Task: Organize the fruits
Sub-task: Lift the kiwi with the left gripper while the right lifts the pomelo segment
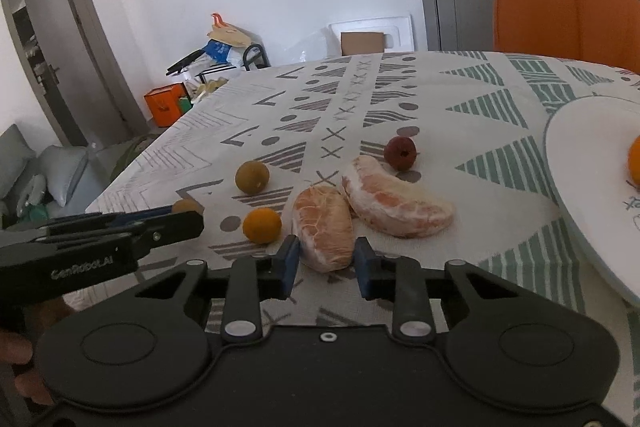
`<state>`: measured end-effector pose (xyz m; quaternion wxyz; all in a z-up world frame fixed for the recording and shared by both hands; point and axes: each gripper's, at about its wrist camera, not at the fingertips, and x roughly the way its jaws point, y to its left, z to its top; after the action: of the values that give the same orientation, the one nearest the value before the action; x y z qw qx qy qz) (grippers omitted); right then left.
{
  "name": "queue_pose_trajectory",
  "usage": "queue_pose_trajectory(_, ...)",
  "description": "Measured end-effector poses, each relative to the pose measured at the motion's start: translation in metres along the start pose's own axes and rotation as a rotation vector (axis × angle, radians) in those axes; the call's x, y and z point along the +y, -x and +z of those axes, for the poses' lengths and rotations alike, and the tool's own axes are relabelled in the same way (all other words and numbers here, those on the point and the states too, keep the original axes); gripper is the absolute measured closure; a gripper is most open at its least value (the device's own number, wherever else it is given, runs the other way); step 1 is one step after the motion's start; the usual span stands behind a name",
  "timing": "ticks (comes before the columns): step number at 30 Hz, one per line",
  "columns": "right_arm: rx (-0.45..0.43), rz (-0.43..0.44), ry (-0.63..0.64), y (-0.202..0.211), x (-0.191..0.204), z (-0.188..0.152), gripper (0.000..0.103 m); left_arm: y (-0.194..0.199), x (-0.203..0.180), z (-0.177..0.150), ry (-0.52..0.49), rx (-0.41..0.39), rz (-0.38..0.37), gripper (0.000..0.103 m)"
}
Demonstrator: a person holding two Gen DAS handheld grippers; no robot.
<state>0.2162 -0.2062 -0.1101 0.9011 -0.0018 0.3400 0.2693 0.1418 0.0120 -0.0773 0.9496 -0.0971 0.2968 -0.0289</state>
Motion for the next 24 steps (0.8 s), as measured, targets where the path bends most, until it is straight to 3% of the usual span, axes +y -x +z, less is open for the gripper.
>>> queue_pose_trajectory(6, 0.018, 0.008, -0.027, 0.014, -0.006, -0.008, 0.075, -0.002, -0.008, -0.002, -0.016, 0.005, -0.018, 0.080)
queue_pose_trajectory(14, 0.004, -0.001, 0.007, 0.002, 0.004, -0.002, 0.065, -0.009, -0.006, -0.006, -0.009, 0.019, -0.032, 0.080)
queue_pose_trajectory(19, -0.012, -0.019, 0.055, -0.006, 0.012, 0.000, 0.070, -0.017, -0.006, -0.003, -0.018, 0.031, -0.020, 0.080)
queue_pose_trajectory(24, -0.028, -0.011, 0.020, 0.007, 0.003, -0.004, 0.071, -0.017, -0.014, 0.000, -0.033, 0.037, -0.026, 0.080)
